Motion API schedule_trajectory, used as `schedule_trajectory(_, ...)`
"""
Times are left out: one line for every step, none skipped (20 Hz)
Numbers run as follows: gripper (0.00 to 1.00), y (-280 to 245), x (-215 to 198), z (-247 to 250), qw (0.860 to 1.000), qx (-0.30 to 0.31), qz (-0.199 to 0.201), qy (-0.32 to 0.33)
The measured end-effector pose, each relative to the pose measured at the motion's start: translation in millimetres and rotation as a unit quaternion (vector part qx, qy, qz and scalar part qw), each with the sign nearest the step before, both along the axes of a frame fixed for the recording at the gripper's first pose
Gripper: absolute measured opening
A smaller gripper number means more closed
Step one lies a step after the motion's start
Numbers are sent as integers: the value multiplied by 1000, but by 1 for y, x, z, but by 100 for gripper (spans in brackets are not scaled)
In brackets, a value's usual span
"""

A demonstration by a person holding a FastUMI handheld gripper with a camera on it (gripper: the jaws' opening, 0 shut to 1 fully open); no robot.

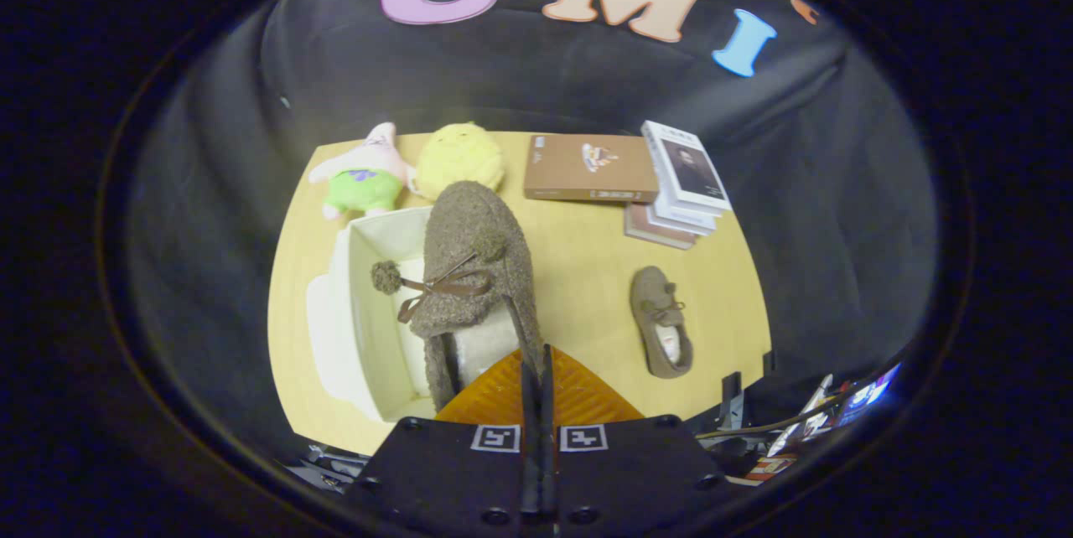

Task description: Open the storage box then place both shoes into the box .Put the left shoe in first, then the right shoe, with the right side of both shoes facing outward in a uniform manner.

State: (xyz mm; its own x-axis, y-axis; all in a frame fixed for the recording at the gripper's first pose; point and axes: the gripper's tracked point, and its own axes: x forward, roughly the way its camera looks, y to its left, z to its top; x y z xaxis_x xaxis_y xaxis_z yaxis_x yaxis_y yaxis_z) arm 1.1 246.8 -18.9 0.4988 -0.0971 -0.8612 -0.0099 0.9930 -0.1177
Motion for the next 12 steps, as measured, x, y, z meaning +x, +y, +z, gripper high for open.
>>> schedule_trajectory(3,13,2,-7,1000,-1,10,5)
schedule_trajectory(4,23,5,-18,1000,-3,19,11)
schedule_trajectory(4,31,7,-31,1000,-5,24,20)
schedule_trajectory(4,41,11,-45,999,-3,30,30)
schedule_trajectory(4,47,14,-60,999,-1,34,40)
schedule_trajectory(4,54,18,-75,998,0,41,50)
schedule_trajectory(4,62,23,-92,997,-2,51,59)
schedule_trajectory(4,69,26,-106,996,0,61,65)
schedule_trajectory(4,77,29,-119,995,7,71,72)
schedule_trajectory(4,84,29,-134,994,20,75,77)
schedule_trajectory(4,89,28,-146,993,34,77,84)
schedule_trajectory(4,94,27,-158,992,52,74,89)
